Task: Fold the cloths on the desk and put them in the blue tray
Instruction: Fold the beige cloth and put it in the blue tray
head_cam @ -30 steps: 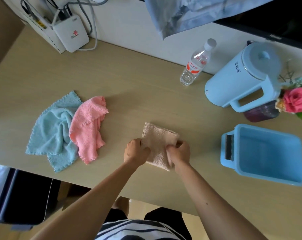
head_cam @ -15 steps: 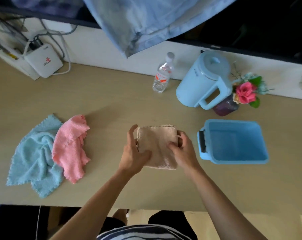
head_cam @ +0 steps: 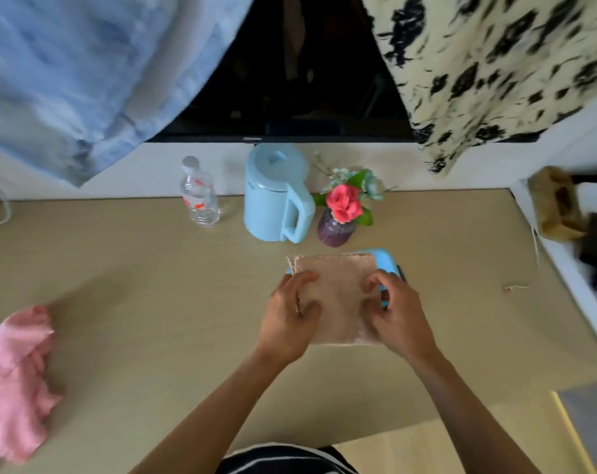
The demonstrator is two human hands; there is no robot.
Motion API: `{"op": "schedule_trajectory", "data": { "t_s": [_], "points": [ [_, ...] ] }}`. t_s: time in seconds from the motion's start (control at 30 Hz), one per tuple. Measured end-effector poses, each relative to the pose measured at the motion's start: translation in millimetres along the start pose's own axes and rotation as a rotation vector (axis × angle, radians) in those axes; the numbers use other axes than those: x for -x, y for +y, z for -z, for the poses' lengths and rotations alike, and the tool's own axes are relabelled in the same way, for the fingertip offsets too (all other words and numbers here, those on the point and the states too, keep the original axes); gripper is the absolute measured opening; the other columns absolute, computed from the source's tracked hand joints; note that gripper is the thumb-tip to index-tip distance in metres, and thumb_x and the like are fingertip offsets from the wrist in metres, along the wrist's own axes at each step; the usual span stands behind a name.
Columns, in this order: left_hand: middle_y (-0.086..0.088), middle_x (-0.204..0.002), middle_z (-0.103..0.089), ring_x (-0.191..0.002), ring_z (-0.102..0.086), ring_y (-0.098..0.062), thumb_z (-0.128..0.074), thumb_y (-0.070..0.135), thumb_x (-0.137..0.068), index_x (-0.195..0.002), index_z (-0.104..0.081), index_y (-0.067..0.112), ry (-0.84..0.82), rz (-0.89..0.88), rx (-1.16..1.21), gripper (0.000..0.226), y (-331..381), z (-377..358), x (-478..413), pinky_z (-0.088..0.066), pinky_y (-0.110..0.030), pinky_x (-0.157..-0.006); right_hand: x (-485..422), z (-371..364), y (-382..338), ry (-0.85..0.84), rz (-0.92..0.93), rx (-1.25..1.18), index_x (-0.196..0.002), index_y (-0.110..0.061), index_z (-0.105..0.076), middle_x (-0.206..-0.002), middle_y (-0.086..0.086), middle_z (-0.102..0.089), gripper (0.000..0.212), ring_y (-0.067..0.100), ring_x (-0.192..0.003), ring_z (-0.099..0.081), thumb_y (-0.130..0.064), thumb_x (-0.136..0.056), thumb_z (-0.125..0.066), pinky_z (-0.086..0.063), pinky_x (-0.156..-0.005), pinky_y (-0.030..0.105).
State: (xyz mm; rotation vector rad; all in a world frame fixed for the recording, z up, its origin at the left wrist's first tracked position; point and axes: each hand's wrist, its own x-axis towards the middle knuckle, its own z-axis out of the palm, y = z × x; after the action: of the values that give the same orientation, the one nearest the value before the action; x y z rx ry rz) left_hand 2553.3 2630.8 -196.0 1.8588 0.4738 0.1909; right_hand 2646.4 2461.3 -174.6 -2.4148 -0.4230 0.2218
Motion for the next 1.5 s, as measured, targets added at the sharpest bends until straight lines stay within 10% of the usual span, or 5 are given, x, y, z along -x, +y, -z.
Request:
{"op": "schedule_trajectory", "data": {
  "t_s": [0.5, 0.7, 1.17, 1.33, 1.5],
  "points": [
    [-0.012, -0.134, -0.057, -0.121, -0.055, -0.034, -0.069, 0.014, -0.077, -0.137, -0.050, 0.016, -0.283, 0.378, -0.494, 0.063, -39.3, -118.7, -78.4, -0.048, -0.039, -0.096, -93.3, -20.4, 87.2, -0.574, 0.086, 0.611, -0.139, -0.003, -0.045, -0.129, 0.017, -0.053, 0.052, 0.036, -0.114, -0.060, -0.003, -0.089, -0.053, -0.049, -0.095, 0.045],
    [-0.009, -0.115, -0.067, -0.111, -0.060, -0.032, -0.074, 0.041, -0.074, -0.128, -0.054, 0.012, -0.216, 0.447, -0.541, 0.064, -49.0, -136.7, -81.5, -0.051, -0.041, -0.089, -92.1, -35.2, 94.8, -0.516, 0.140, 0.707, -0.138, 0.001, -0.045, -0.130, 0.019, -0.056, 0.058, 0.035, -0.110, -0.064, -0.004, -0.083, -0.062, -0.053, -0.084, 0.038],
    [-0.016, -0.142, -0.031, -0.117, -0.053, -0.043, -0.063, 0.013, -0.087, -0.153, -0.019, 0.011, -0.371, 0.452, -0.630, 0.079, -61.7, -153.6, -83.3, -0.047, -0.045, -0.095, -92.3, -61.3, 96.7, -0.551, 0.093, 0.876, -0.142, 0.001, -0.043, -0.147, 0.018, -0.027, 0.049, 0.031, -0.110, -0.064, 0.003, -0.094, -0.052, -0.053, -0.085, 0.038],
    [-0.014, -0.132, -0.036, -0.106, -0.058, -0.036, -0.062, 0.014, -0.089, -0.136, -0.044, 0.014, -0.335, 0.400, -0.826, 0.050, -54.8, -152.7, -80.9, -0.050, -0.045, -0.087, -90.4, -66.4, 98.8, -0.499, 0.250, 1.098, -0.126, -0.006, -0.061, -0.129, 0.013, -0.049, 0.033, 0.024, -0.104, -0.061, -0.004, -0.094, -0.056, -0.043, -0.069, 0.031],
    [-0.011, -0.130, -0.051, -0.119, -0.049, -0.032, -0.067, 0.024, -0.087, -0.129, -0.053, 0.017, -0.365, 0.163, -0.861, 0.045, -55.3, -157.9, -86.4, -0.050, -0.046, -0.090, -98.3, -74.6, 116.3, -0.527, 0.382, 1.129, -0.136, -0.009, -0.055, -0.143, 0.016, -0.050, 0.039, 0.028, -0.131, -0.048, -0.014, -0.098, -0.053, -0.046, -0.098, 0.035]
  ]
}}
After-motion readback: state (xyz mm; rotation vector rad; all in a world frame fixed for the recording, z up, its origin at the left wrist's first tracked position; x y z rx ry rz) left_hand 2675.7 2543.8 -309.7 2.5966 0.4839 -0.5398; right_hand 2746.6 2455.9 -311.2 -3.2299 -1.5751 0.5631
